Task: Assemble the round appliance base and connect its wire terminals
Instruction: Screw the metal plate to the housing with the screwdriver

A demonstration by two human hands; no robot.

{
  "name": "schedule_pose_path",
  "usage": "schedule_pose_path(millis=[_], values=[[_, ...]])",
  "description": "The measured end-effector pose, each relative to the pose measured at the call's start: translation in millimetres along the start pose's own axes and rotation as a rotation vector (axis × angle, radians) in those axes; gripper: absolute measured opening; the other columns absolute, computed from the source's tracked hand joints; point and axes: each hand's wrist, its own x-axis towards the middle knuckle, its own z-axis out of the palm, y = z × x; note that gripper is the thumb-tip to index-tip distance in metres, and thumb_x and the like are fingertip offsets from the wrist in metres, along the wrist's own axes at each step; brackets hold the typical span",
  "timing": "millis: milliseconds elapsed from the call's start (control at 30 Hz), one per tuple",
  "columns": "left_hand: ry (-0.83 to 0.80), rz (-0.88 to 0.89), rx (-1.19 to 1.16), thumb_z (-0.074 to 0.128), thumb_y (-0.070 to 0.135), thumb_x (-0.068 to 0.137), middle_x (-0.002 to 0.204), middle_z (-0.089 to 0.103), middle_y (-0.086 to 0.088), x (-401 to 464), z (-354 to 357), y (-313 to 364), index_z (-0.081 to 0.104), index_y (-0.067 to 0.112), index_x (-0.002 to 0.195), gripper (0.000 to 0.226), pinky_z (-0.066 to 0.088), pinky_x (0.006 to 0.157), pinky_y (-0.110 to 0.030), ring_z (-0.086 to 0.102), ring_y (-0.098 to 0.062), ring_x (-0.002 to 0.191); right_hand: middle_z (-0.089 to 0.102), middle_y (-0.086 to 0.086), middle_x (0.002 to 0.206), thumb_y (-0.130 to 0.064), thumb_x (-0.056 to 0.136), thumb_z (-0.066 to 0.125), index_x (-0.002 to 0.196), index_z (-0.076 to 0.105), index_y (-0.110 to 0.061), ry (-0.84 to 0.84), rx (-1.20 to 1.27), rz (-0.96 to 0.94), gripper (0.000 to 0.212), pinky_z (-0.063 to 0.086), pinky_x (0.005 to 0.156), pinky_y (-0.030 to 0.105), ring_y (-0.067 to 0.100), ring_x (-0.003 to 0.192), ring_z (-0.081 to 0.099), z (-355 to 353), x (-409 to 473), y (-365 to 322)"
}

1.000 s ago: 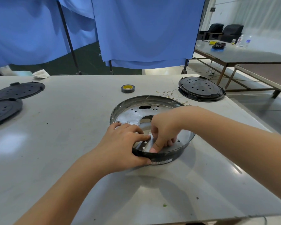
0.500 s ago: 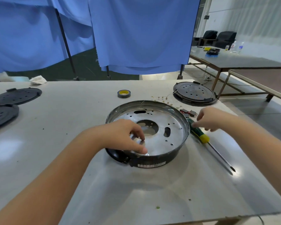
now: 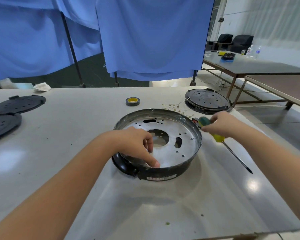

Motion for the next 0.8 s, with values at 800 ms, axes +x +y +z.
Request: schedule_pose_path(millis=[800], values=[[0.025,0.076,-0.149,0.082,0.061,0.056,0.092,0.055,0.018,7.9,4.5,-15.9,0.062,0.038,0.082,0.040,0.036,0.057,-0.014,0.052,-0.002,0.074,0.072,0.001,0.082,-0.010,0.095,0.050,0.107,0.059,-0.007,-0.239,1.246,-0.566,0.015,0.059,0.070,0.036,0.020,0.079,0.070,16.0,-48.7,-102.1]])
